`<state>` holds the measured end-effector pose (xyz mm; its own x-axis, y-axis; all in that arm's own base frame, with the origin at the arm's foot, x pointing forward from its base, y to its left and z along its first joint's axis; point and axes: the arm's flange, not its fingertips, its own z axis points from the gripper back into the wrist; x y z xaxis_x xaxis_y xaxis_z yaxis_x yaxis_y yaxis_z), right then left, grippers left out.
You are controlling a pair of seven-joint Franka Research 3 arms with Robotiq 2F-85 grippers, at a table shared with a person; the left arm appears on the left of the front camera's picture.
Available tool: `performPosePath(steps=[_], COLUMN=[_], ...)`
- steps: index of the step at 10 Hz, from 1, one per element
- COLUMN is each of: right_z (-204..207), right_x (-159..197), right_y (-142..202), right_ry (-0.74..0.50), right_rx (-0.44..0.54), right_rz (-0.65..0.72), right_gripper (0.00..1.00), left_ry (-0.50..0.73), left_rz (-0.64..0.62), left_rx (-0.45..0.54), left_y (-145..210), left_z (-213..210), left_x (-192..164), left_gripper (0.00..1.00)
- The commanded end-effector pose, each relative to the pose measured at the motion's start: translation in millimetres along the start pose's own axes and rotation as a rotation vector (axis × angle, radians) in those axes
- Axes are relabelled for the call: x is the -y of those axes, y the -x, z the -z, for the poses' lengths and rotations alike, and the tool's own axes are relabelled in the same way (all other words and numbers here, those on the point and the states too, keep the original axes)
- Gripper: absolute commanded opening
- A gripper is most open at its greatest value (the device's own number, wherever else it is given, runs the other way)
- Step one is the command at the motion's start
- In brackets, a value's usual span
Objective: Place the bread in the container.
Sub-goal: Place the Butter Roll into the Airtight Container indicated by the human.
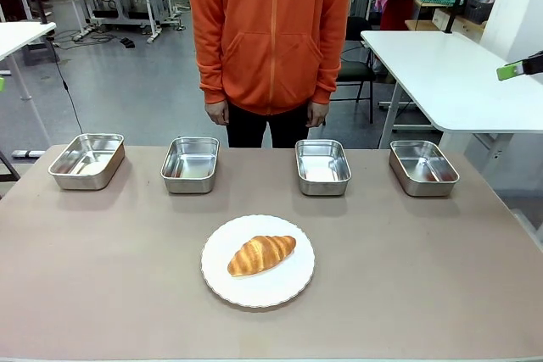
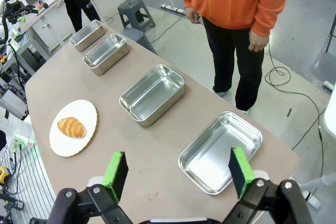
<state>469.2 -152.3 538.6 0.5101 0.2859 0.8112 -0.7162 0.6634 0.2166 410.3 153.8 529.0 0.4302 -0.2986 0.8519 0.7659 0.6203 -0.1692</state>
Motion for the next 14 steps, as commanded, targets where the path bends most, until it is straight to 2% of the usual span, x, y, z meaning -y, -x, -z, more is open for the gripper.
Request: performPosePath(steps=[1, 14], right_z=[0.7, 0.7], right_x=[-0.4, -0.4], right_y=[-1.5, -1.5], right_ry=[0.008, 0.008], right_rx=[0.005, 0.005], right_rz=[-0.004, -0.004], right_gripper=[1.0, 1.0], left_ry=[-0.001, -0.001], left_rz=[0.001, 0.001], left_rx=[0.003, 0.003], left_y=[0.2, 0.2], left_z=[-0.9, -0.9], left_x=[0.1, 0.1], left_gripper=[1.0, 1.0])
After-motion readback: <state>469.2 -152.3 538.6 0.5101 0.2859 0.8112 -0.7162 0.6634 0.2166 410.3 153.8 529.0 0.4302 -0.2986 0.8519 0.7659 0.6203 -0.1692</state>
